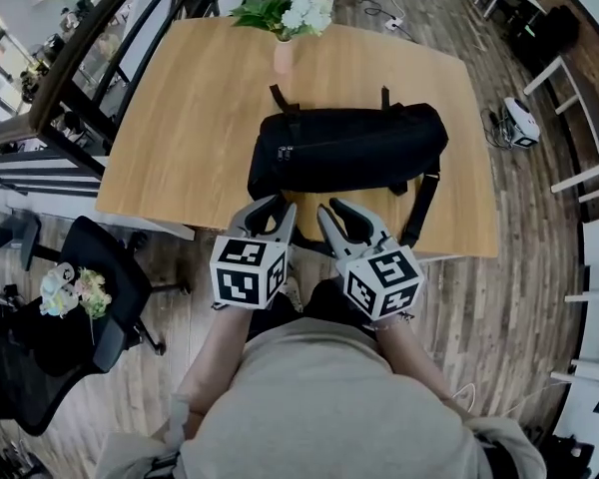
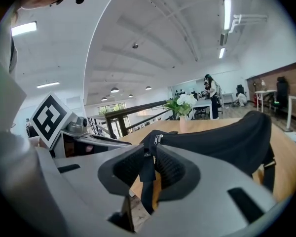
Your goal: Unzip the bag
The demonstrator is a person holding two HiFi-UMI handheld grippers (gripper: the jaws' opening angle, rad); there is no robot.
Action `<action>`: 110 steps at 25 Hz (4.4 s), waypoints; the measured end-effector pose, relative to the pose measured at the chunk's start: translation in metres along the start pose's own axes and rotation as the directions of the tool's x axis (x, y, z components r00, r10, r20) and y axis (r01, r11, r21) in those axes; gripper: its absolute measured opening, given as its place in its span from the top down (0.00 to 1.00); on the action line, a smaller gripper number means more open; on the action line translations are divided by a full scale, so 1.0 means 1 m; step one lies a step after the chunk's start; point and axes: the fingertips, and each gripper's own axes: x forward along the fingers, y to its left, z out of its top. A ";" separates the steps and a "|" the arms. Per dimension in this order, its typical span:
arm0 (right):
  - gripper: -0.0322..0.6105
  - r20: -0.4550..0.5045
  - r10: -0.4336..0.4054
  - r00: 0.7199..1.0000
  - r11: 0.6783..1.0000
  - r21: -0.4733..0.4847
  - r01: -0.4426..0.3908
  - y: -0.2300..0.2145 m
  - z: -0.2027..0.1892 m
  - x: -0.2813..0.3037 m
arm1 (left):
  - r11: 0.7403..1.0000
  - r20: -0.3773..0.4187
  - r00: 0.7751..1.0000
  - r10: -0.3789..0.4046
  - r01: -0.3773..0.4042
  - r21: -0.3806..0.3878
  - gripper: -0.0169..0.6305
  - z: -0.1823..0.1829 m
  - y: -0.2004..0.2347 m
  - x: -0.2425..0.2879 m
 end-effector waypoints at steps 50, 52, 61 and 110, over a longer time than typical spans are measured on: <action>0.87 -0.095 0.188 0.978 0.918 -0.336 -0.209 -0.045 0.054 0.099 | 0.942 -0.013 0.989 0.147 -0.144 -0.304 0.67 0.011 0.105 0.073; 0.87 -0.109 0.183 0.977 0.909 -0.359 -0.210 -0.043 0.051 0.101 | 0.944 -0.020 0.991 0.131 -0.131 -0.304 0.67 0.009 0.105 0.075; 0.86 -0.157 0.140 0.978 0.814 -0.544 -0.204 -0.037 0.044 0.110 | 0.968 -0.026 0.994 0.109 -0.112 -0.225 0.84 0.008 0.091 0.079; 0.74 -0.202 0.041 0.979 0.327 -0.923 -0.204 -0.017 -0.004 0.122 | 0.964 -0.015 0.997 0.079 -0.081 -0.253 0.88 0.011 0.079 0.070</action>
